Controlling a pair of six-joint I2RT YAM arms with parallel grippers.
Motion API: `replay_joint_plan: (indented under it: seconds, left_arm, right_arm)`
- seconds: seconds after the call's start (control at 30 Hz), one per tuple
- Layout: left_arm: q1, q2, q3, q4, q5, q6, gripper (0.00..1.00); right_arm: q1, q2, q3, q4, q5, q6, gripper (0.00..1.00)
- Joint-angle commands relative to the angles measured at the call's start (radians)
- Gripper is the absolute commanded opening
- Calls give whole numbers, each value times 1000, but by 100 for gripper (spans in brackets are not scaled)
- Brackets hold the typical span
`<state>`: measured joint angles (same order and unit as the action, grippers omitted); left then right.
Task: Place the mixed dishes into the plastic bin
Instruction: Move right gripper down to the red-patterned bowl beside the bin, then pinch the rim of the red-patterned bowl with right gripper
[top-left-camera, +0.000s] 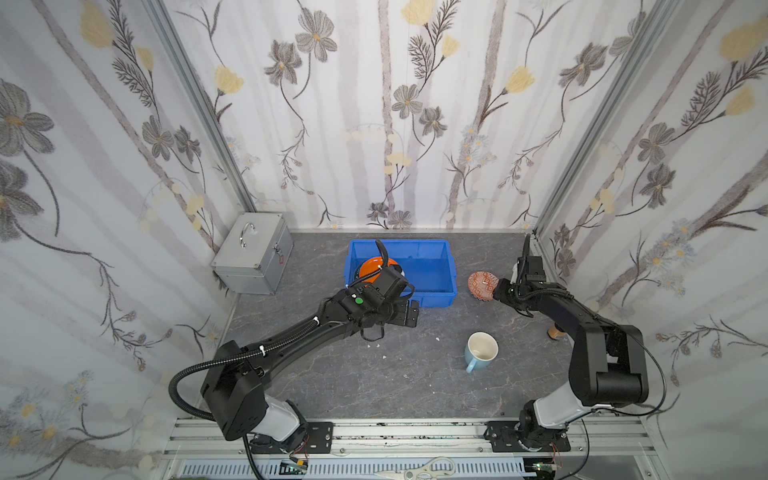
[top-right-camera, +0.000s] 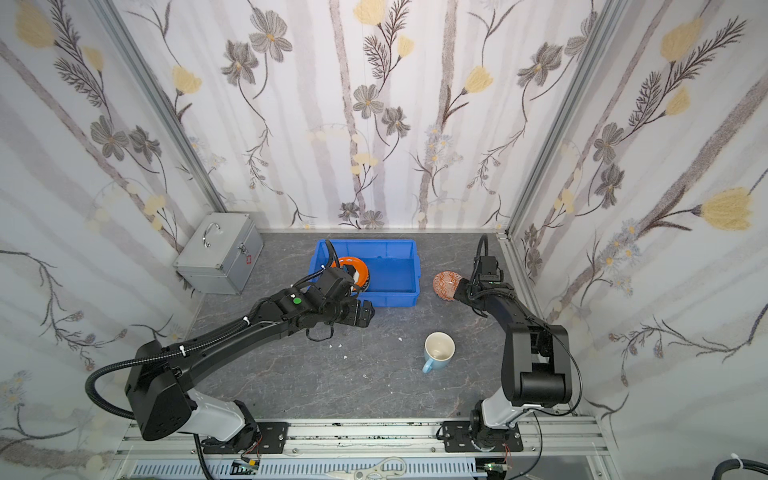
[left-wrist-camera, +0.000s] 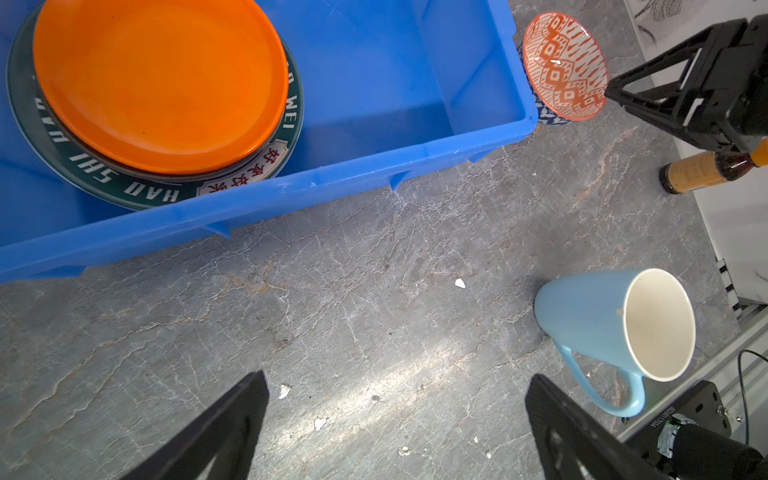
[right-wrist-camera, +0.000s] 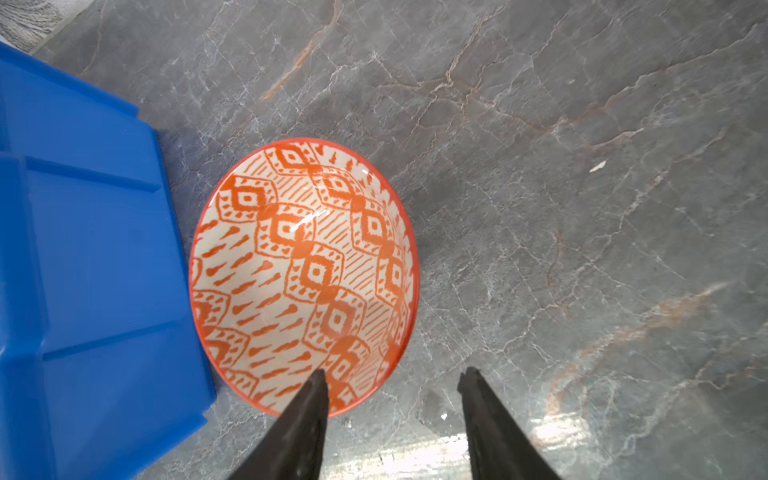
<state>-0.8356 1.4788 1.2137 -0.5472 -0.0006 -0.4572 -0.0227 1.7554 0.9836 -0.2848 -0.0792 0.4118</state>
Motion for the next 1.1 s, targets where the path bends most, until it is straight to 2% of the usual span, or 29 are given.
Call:
replay_joint_plan:
  seconds: [0.0,0.33,0.5,0.7,0.87,1.07]
  left_arm:
    - [0,8,18,-26,-27,26,100]
    - [10,3,0,-37,-51,39,100]
    - [19,-3,-20,-28,-53,35,100]
    - [30,-12,-43,-20,-49,33,100]
    - [38,-30,-67,-10,-49,30,100]
    - [49,-67,-105,4,-53,24,100]
  right_arm:
    - [-1,47,25,76,2,25,48]
    - [-2,168,90,96,-11,28,39]
    - [-2,198,121,83,-11,25,26]
    - [-2,208,131,71,-13,19,15]
    - [-2,209,140,62,-23,18,9]
    - [-2,184,165,36,-32,16,7]
